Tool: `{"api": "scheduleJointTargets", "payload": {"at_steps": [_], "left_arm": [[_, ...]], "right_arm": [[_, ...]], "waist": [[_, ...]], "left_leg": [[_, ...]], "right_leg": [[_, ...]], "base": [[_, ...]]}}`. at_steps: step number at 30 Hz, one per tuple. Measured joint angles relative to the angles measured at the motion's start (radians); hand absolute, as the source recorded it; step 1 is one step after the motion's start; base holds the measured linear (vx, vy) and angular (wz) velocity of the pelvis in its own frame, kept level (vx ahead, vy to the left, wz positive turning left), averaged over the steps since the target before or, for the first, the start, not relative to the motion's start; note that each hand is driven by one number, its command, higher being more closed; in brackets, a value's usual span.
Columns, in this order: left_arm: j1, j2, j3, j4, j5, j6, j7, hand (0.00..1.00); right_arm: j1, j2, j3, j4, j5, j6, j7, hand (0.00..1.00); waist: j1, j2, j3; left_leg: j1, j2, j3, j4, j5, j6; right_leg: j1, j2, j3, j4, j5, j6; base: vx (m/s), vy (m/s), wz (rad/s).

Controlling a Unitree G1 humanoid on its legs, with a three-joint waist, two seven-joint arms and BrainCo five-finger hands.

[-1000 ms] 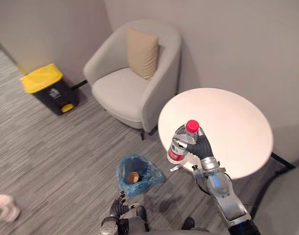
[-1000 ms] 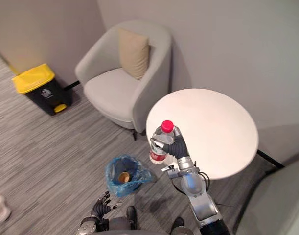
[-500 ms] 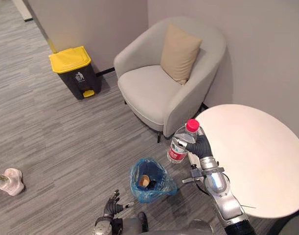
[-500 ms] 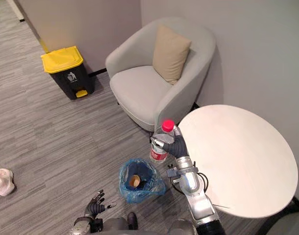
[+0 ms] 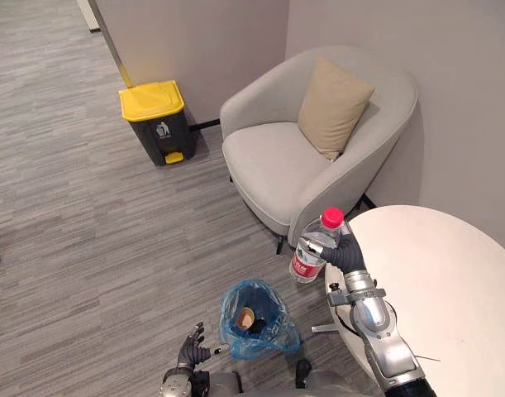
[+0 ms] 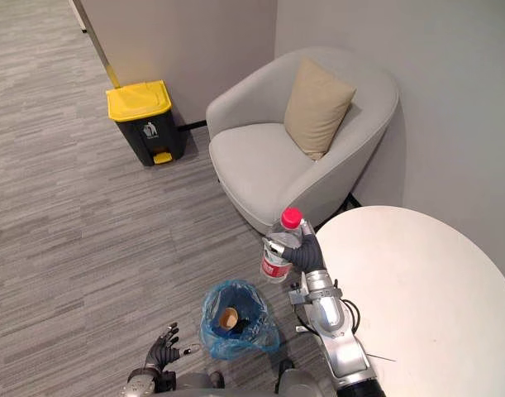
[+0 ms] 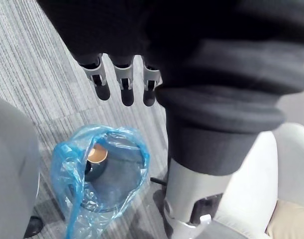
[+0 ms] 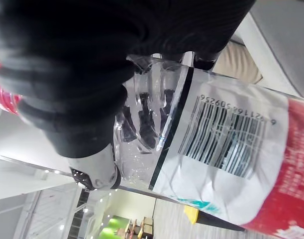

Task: Gather rubbish on tea table into small bin, then transfer packed bag to large trash can.

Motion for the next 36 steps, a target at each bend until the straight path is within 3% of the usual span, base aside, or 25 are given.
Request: {"api": "scheduleJointTargets", "payload": {"at_steps": [7, 10, 16, 18, 21, 28, 31, 36], "left_arm": [[-0.004, 0.002, 0.0, 0.005, 0.025, 0.001, 0.0, 0.0], [-0.033, 0.003, 0.0, 0.021, 0.027, 0.002, 0.001, 0.0], [-0.138, 0.007, 0.008, 0.016, 0.024, 0.003, 0.006, 0.0], [-0.179, 0.007, 0.008, 0.013, 0.022, 0.002, 0.016, 0.0], [-0.217, 0.012, 0.01, -0.003, 0.018, 0.002, 0.029, 0.0], [-0.321, 0.012, 0.012, -0.012, 0.014, 0.001, 0.052, 0.0], [-0.359, -0.027, 0.062, -0.073, 0.012, -0.002, 0.07, 0.0], [-0.407, -0.066, 0.108, -0.141, -0.009, -0.014, 0.074, 0.0]], "right_arm": [[-0.004, 0.01, 0.046, 0.128, 0.021, 0.001, 0.038, 1.0], [-0.038, -0.018, 0.076, 0.17, 0.031, 0.002, 0.05, 1.0], [-0.255, -0.045, 0.118, 0.283, 0.049, 0.009, 0.046, 1.0], [-0.327, -0.059, 0.136, 0.329, 0.049, 0.012, 0.027, 1.0], [-0.402, -0.064, 0.134, 0.375, 0.053, 0.023, 0.001, 1.0], [-0.561, -0.055, 0.089, 0.478, 0.055, 0.038, -0.085, 1.0], [-0.616, -0.048, 0.062, 0.478, 0.048, 0.042, -0.128, 1.0], [-0.687, -0.023, 0.042, 0.478, 0.038, 0.045, -0.172, 1.0]], "waist": [[0.011, -0.002, -0.005], [0.028, 0.002, 0.009], [0.031, 0.009, 0.167], [0.052, 0.025, 0.2], [0.054, 0.042, 0.245], [0.057, 0.048, 0.272], [0.056, 0.052, 0.282], [0.058, 0.053, 0.294]], "left_leg": [[-0.006, -0.01, -0.048, -0.035, 0.038, -0.007], [-0.067, -0.014, -0.067, 0.002, 0.038, -0.008], [-0.29, -0.031, -0.123, 0.189, 0.018, -0.009], [-0.387, -0.035, -0.125, 0.248, 0.004, -0.006], [-0.477, -0.033, -0.12, 0.297, 0.005, -0.006], [-0.686, -0.043, -0.114, 0.403, 0.017, 0.0], [-0.784, -0.048, -0.103, 0.449, 0.01, 0.005], [-0.913, 0.004, -0.03, 0.507, -0.004, 0.014]], "right_leg": [[0.014, -0.004, -0.058, -0.018, 0.004, -0.003], [-0.036, -0.01, -0.072, 0.023, -0.003, -0.01], [-0.234, -0.045, -0.127, 0.246, -0.072, -0.024], [-0.327, -0.066, -0.134, 0.311, -0.096, -0.024], [-0.407, -0.083, -0.149, 0.358, -0.099, -0.025], [-0.612, -0.115, -0.149, 0.482, -0.105, -0.026], [-0.711, -0.138, -0.143, 0.542, -0.116, -0.025], [-0.838, -0.148, -0.137, 0.606, -0.127, -0.03]], "base": [[-0.03, -0.028, 0.27], [-0.08, -0.006, 0.19], [-0.22, -0.028, 0.36], [-0.22, 0.025, 0.18], [-0.14, 0.025, 0.23], [-0.05, 0.036, 0.11], [-0.06, 0.035, 0.06], [-0.05, -0.016, 0.03]]}}
